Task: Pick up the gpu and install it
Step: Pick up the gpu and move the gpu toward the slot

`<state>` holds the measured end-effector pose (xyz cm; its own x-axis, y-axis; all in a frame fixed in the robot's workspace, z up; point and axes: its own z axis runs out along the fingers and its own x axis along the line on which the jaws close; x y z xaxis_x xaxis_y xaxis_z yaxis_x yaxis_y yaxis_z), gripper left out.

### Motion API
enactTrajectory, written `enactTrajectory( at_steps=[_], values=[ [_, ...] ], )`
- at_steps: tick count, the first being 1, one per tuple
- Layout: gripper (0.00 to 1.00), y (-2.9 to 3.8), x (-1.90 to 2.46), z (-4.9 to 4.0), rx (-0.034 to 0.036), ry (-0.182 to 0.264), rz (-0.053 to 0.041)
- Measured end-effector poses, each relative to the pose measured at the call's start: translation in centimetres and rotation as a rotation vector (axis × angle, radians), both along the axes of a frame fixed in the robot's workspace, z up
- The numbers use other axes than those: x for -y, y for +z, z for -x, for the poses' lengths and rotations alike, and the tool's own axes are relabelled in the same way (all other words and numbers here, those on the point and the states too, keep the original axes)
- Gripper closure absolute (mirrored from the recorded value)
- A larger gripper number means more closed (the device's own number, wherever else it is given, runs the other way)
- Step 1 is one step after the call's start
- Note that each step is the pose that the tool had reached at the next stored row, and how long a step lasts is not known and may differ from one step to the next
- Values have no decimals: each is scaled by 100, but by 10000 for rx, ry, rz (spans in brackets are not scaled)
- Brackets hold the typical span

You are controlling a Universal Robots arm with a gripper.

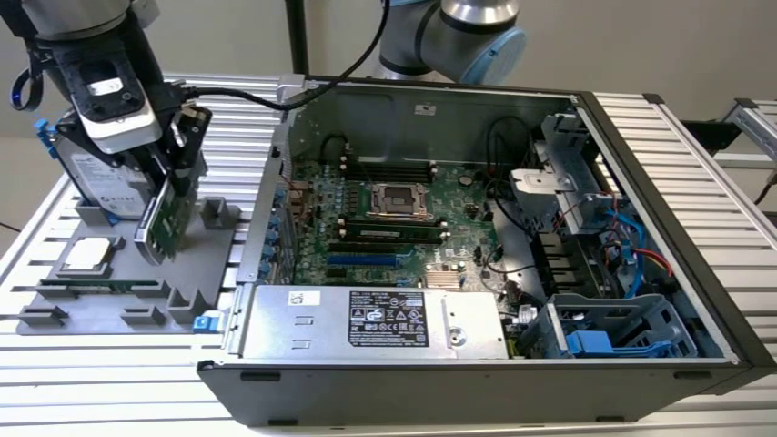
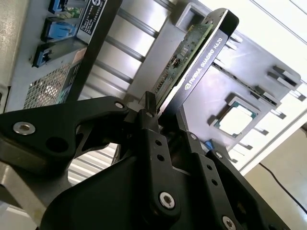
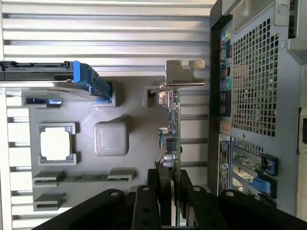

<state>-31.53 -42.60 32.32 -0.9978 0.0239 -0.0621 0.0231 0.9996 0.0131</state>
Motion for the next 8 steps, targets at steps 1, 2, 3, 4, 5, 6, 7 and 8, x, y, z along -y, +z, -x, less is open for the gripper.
enactTrajectory(
  at_steps=[1,2,3,4,5,6,7,8],
  values=[
    [100,10,0,0,-2,1,2],
    [100,19,0,0,-1,1,0],
    [100,29,0,0,-1,1,1],
    [100,42,0,0,-1,0,0],
    [100,55,0,0,-1,0,1],
    [100,68,0,0,-1,0,1],
    [100,82,0,0,-1,0,1],
    [100,95,0,0,-1,0,1]
  ],
)
